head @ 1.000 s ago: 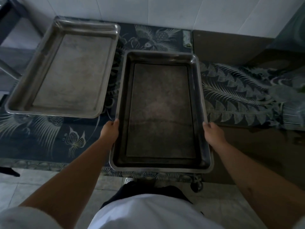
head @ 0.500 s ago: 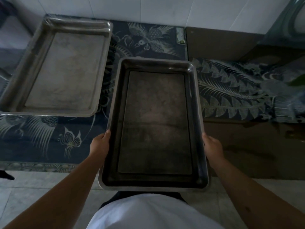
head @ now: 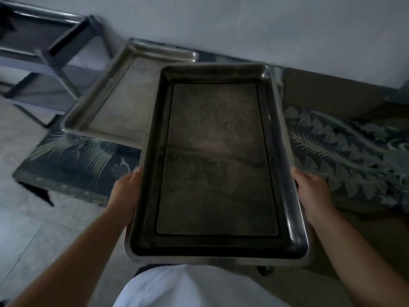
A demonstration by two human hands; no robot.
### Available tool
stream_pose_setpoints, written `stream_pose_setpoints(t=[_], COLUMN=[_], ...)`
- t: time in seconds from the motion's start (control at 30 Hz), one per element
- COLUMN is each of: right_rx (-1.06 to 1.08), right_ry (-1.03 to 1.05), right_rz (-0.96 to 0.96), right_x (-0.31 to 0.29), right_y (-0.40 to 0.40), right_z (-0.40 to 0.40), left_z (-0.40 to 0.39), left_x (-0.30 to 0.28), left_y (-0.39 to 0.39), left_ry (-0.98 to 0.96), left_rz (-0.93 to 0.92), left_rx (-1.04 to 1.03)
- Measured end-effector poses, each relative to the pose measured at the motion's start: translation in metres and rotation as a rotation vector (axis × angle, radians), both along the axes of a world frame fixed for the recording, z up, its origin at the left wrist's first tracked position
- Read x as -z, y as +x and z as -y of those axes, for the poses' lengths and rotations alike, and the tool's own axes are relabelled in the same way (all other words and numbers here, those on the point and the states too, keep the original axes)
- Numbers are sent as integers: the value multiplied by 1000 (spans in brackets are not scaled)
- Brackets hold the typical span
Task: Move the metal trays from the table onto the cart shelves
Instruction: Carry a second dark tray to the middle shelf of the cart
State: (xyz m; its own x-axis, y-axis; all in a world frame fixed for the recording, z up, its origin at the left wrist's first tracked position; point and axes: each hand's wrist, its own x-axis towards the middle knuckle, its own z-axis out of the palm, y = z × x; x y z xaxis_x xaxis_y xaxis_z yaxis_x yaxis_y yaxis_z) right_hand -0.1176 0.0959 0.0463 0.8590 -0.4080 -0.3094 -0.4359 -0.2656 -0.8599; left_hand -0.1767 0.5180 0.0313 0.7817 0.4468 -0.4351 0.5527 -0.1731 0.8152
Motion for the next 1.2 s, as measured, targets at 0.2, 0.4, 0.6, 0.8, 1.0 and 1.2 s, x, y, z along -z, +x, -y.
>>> stream_pose_setpoints(t=[0.2,0.4,0.6,0.8,1.0,1.2], right_rx=[-255,-543,-924,-1266,-1453,-1507], right_ry=[35,-9,-119,-169,-149,-138], right_rz=[-37,-49,27,202,272,242], right_x=[-9,-20,-34,-32,-23,-16], right_y=[23,24,5,-49,-110,-133], right_z=[-75,-176,-326,-474,-562,-598], left_z=[-47,-91,-133,-155,-175,-191], left_x=[-26,-37,-42,-40,-40,-46], left_y=[-71,-165,-284,-400,-472,-495], left_ry=[-22,-63,-66,-74,44,33], left_rz=[51,103,178,197,152,157], left_rx=[-339,-609,-924,-1241,-1452,-1476])
